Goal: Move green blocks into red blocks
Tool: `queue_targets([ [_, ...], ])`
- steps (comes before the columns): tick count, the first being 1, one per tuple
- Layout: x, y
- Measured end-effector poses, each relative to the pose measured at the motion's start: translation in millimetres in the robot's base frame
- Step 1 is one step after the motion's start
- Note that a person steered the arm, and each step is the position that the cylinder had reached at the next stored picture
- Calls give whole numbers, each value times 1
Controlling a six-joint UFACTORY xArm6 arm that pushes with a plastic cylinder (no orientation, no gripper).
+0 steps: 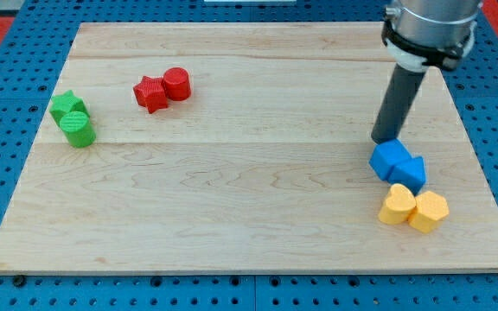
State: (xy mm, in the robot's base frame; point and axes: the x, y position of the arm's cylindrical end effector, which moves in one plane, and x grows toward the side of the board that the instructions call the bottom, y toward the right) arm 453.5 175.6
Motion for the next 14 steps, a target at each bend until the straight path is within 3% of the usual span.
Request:
queue_targets([
  [2,1,11],
  [3,-18,-13],
  [5,-17,-165],
  [7,45,-298],
  [8,39,-402],
  [9,5,-451],
  [10,-12,-437],
  [11,-11,-375],
  [14,-19,-330],
])
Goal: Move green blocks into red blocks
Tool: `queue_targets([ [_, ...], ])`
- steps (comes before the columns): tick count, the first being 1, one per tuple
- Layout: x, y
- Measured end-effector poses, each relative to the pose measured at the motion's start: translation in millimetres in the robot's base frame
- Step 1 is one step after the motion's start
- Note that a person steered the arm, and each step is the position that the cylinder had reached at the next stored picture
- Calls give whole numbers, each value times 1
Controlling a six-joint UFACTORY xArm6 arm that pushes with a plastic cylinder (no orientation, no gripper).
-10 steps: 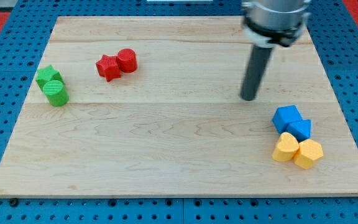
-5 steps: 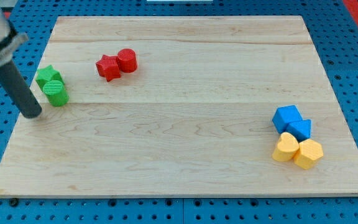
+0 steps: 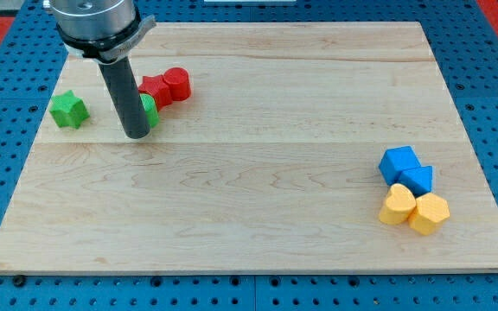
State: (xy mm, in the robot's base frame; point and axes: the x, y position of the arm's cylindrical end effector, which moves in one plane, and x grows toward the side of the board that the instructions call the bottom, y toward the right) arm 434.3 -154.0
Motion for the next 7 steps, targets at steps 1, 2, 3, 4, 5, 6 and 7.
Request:
queue_targets([
  [1,21,-69],
  [2,-27,-133],
  [3,-58,-135],
  [4,-58,-101],
  [5,-67,-69],
  [6,-67,-41],
  [7,-57,-50],
])
